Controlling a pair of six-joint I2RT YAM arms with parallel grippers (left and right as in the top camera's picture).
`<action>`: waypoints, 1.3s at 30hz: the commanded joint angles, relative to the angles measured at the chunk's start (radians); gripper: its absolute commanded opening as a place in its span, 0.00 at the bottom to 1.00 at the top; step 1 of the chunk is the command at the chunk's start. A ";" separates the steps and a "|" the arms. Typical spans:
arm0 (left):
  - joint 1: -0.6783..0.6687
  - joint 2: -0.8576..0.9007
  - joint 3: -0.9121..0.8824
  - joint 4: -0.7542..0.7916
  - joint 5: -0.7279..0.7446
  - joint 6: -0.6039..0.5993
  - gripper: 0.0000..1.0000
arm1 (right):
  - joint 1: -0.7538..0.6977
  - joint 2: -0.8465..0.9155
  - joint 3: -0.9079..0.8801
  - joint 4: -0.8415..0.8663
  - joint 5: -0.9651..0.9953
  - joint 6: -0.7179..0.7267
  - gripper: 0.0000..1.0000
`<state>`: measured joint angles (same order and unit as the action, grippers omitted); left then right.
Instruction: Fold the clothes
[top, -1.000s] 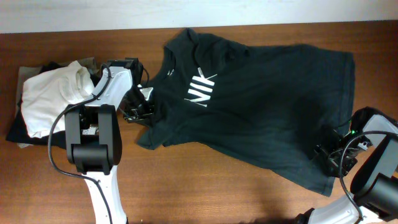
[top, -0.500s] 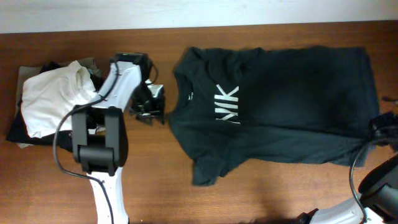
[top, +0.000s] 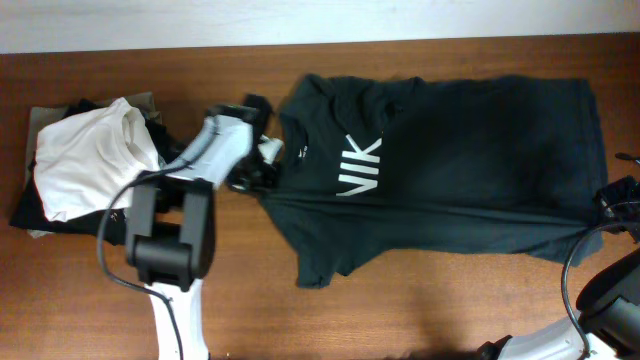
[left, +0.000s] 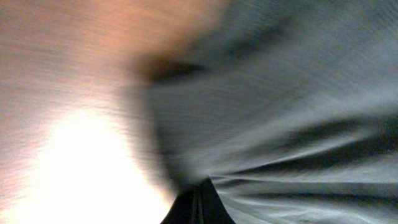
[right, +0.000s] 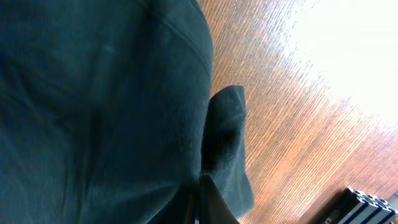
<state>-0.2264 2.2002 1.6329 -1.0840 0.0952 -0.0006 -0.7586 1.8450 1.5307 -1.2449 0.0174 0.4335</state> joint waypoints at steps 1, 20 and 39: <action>0.127 0.026 0.109 -0.011 -0.008 0.051 0.00 | 0.001 -0.005 0.011 -0.010 -0.037 -0.039 0.38; -0.196 -0.820 -0.164 -0.393 0.053 -0.138 0.51 | 0.039 -0.493 0.022 -0.154 -0.535 -0.261 0.80; -0.262 -0.386 -0.688 0.420 0.499 -0.456 0.14 | 0.039 -0.456 0.022 -0.154 -0.477 -0.261 0.81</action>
<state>-0.4862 1.8004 0.9478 -0.6815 0.5953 -0.4065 -0.7246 1.3869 1.5425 -1.3994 -0.4713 0.1772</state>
